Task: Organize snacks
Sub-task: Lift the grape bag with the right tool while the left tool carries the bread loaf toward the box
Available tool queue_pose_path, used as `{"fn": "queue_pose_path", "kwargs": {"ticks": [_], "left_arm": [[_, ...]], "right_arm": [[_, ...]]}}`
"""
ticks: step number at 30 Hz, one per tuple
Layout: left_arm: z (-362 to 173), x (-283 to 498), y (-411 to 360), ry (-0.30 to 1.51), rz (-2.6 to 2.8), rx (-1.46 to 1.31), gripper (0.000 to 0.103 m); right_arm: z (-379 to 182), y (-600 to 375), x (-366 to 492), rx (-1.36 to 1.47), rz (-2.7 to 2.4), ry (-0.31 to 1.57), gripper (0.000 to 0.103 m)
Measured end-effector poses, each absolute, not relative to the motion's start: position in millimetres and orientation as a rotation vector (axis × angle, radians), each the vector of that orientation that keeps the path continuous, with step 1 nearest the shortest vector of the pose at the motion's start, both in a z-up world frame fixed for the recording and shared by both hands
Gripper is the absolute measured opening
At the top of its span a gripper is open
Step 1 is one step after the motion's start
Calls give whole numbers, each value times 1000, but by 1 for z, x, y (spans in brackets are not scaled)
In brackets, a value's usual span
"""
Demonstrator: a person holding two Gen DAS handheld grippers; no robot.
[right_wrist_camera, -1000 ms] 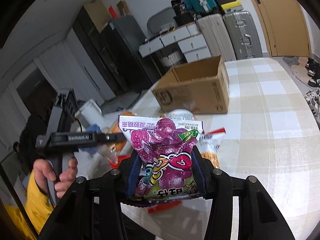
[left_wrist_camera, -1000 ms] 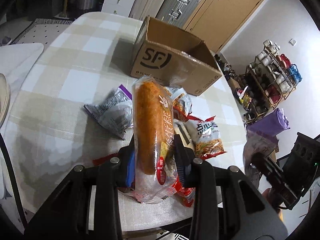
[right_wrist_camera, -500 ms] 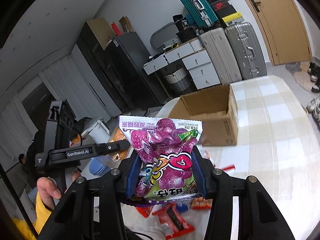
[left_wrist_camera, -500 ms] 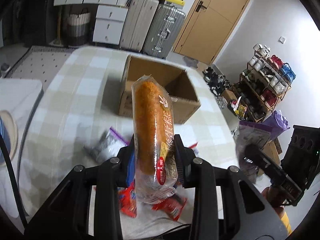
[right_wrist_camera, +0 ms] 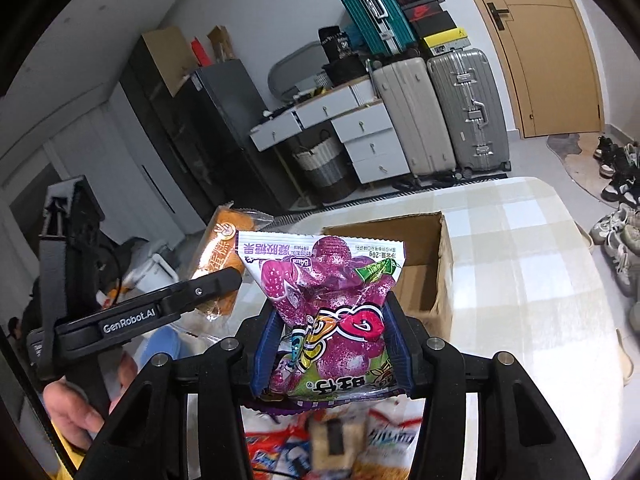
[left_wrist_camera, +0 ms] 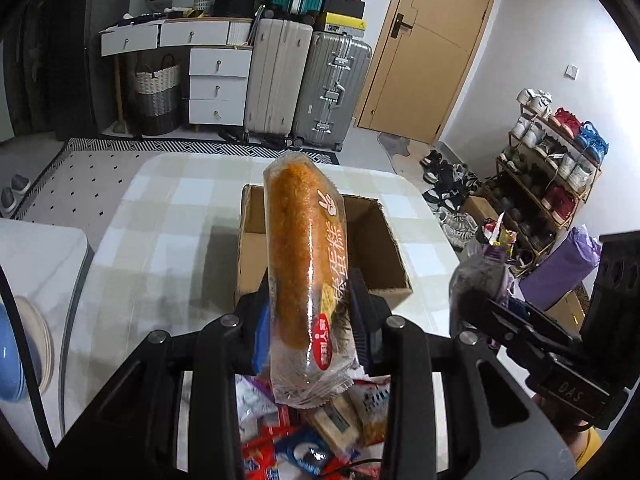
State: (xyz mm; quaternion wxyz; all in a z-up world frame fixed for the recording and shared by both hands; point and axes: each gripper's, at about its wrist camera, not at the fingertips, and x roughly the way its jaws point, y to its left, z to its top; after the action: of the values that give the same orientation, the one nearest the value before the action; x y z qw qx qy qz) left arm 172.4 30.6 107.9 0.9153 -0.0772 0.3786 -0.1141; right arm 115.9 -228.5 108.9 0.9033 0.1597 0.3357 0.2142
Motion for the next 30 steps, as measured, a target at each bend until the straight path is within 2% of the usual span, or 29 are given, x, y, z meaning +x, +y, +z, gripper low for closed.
{"fn": "queue_pose_path", "kwargs": {"ticks": [17, 30], "left_arm": [[43, 314, 9, 948, -281, -96, 30], [-9, 356, -11, 1013, -282, -34, 30]], "right_arm": [[74, -210, 214, 303, 456, 779, 49], [38, -200, 247, 271, 443, 848, 49]]}}
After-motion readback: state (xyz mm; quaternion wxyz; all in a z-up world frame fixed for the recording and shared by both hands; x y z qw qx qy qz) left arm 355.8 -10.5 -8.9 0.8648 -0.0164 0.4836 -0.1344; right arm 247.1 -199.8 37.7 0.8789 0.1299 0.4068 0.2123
